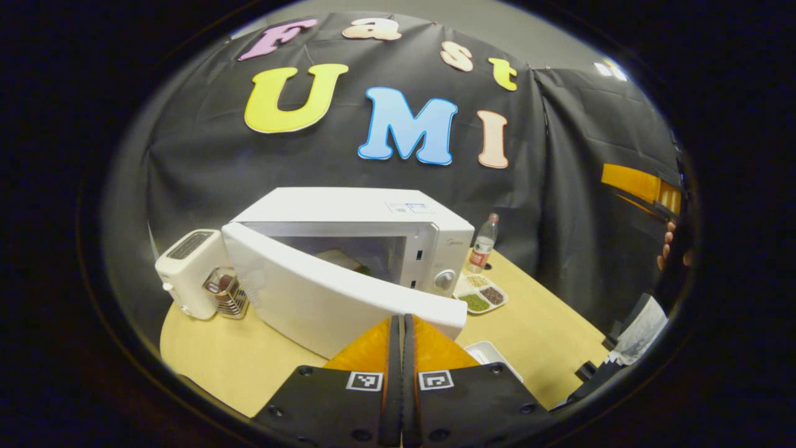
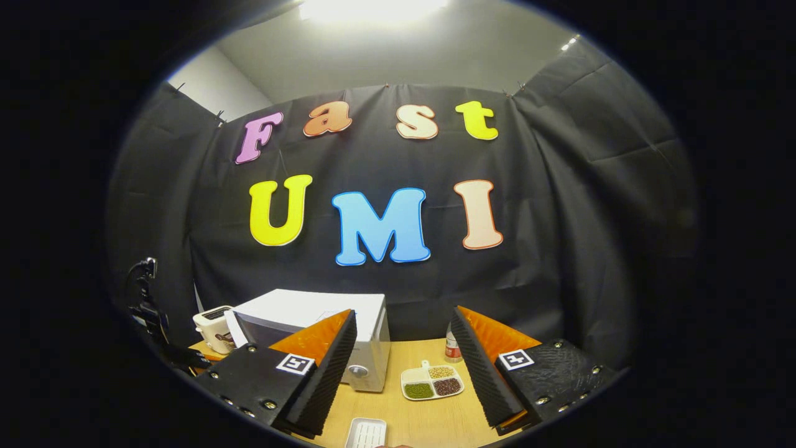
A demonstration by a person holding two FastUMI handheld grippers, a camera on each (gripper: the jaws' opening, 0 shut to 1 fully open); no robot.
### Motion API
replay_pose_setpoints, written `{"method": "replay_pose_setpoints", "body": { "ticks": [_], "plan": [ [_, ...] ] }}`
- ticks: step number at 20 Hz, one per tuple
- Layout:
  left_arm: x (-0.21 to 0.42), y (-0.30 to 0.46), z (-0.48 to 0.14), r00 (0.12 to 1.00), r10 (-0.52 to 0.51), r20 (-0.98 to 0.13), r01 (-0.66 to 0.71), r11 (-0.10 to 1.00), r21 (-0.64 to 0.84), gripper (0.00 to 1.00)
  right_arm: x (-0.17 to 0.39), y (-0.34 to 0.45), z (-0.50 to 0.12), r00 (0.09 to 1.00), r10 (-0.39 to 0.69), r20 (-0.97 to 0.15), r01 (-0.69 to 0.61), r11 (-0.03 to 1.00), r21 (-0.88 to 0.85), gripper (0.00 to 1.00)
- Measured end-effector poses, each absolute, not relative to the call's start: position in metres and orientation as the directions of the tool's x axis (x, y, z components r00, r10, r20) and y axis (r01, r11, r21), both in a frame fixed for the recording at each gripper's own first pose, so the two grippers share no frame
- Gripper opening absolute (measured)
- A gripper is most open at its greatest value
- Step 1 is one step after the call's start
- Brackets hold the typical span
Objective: Open the microwave oven with the left hand, put the food in, and close the microwave oven.
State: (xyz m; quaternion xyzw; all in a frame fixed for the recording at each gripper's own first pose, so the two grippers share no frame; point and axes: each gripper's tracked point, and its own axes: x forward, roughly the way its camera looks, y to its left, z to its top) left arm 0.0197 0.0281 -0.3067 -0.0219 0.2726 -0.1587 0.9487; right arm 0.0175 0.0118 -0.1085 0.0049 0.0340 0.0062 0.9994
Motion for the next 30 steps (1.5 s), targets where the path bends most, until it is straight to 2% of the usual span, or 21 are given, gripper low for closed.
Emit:
{"method": "replay_pose_setpoints", "body": {
  "ticks": [7,18,23,26,30],
  "plan": [
    [0.067,-0.001,-0.315,0.799,-0.335,-0.500,0.309,0.941,-0.137,0.07,0.021,-0.015,-0.108,0.997,-0.038,-0.071,0.037,0.999,-0.015,0.92],
    [0.133,-0.017,-0.326,0.811,-0.285,-0.510,0.252,0.958,-0.134,0.09,0.023,-0.036,-0.115,0.993,-0.069,-0.096,0.067,0.997,-0.025,0.92],
    [0.154,-0.018,-0.334,0.812,-0.267,-0.519,0.235,0.963,-0.129,0.07,0.027,-0.043,-0.117,0.992,-0.077,-0.102,0.075,0.997,-0.030,0.92],
    [0.163,-0.019,-0.339,0.812,-0.260,-0.522,0.221,0.966,-0.136,0.10,0.029,-0.047,-0.119,0.991,-0.081,-0.107,0.078,0.996,-0.038,0.92],
    [0.165,-0.020,-0.341,0.817,-0.245,-0.522,0.210,0.969,-0.127,0.07,0.034,-0.049,-0.124,0.989,-0.088,-0.119,0.084,0.996,-0.035,0.92]
  ]
}}
